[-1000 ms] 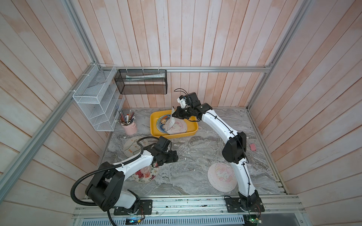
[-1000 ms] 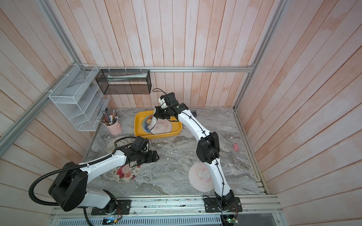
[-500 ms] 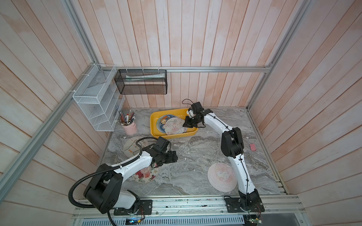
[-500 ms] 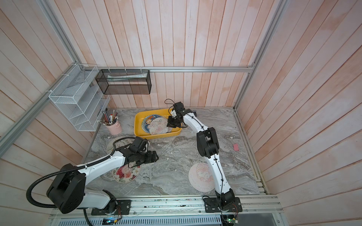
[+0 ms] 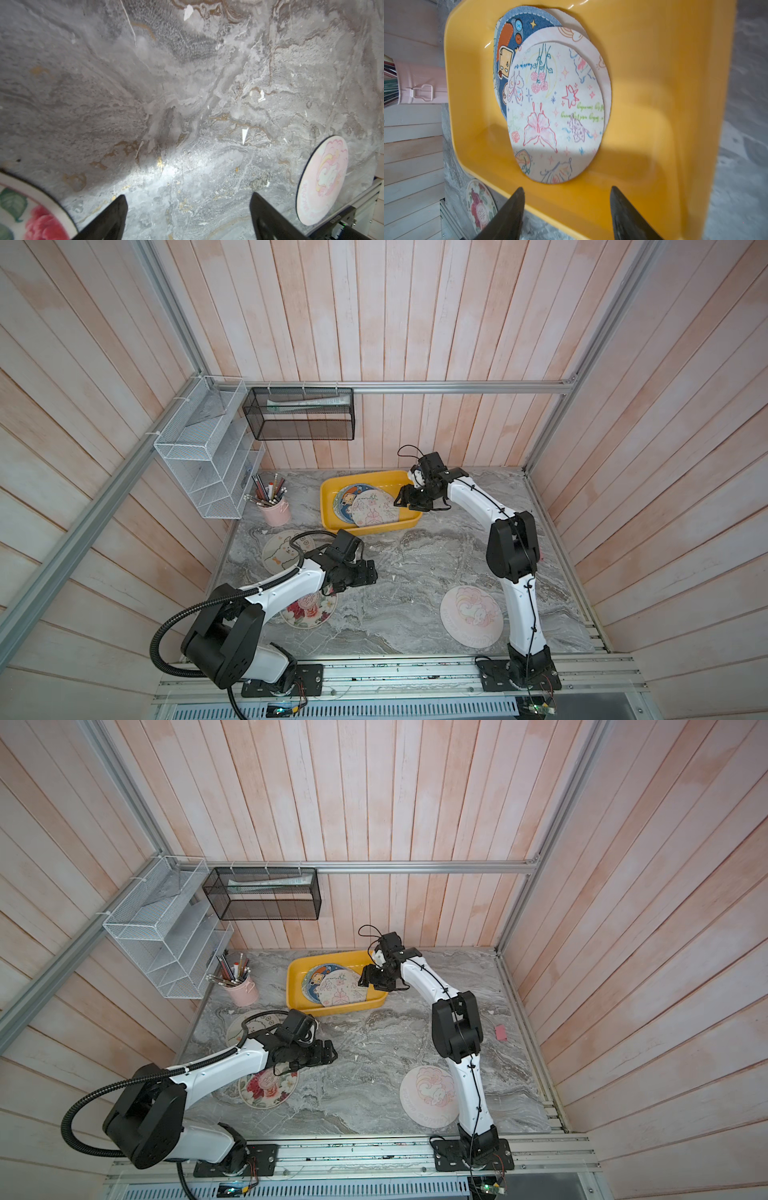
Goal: Put the coasters into the storage box
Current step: Place the coaster in the storage box.
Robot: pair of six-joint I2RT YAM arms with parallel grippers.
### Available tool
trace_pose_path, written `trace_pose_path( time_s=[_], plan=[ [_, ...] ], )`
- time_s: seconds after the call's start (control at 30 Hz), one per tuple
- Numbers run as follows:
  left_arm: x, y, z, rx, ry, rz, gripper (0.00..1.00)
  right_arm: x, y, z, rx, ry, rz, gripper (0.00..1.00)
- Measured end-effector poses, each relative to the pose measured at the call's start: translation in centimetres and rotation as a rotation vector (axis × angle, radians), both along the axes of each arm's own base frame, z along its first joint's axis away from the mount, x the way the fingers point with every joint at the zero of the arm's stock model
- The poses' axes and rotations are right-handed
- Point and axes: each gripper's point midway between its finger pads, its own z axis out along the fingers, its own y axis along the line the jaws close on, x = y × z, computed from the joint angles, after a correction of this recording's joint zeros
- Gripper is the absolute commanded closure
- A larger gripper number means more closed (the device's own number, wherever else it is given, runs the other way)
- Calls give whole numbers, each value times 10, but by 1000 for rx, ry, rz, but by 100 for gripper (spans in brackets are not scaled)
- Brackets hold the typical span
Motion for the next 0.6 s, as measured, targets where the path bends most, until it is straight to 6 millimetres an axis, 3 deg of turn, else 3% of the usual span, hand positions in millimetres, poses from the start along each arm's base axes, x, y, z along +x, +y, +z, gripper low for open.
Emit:
trace_pose_path(
  time_s=[0.13,0.23,0.43,0.6],
  plan=[
    [4,-3,3,-4,-8,-5,7,-29,-27,20,-20,-20,-27,33],
    [5,-4,3,-6,-10,-8,7,-58,-58,22,-41,-13,-70,31],
    [6,-6,-2,-3,6,-11,6,-130,-131,-17,-111,109,-221,19],
    [7,-9,-6,-4,19,-23,6,-188,-176,-48,-170,218,-357,4]
  ],
)
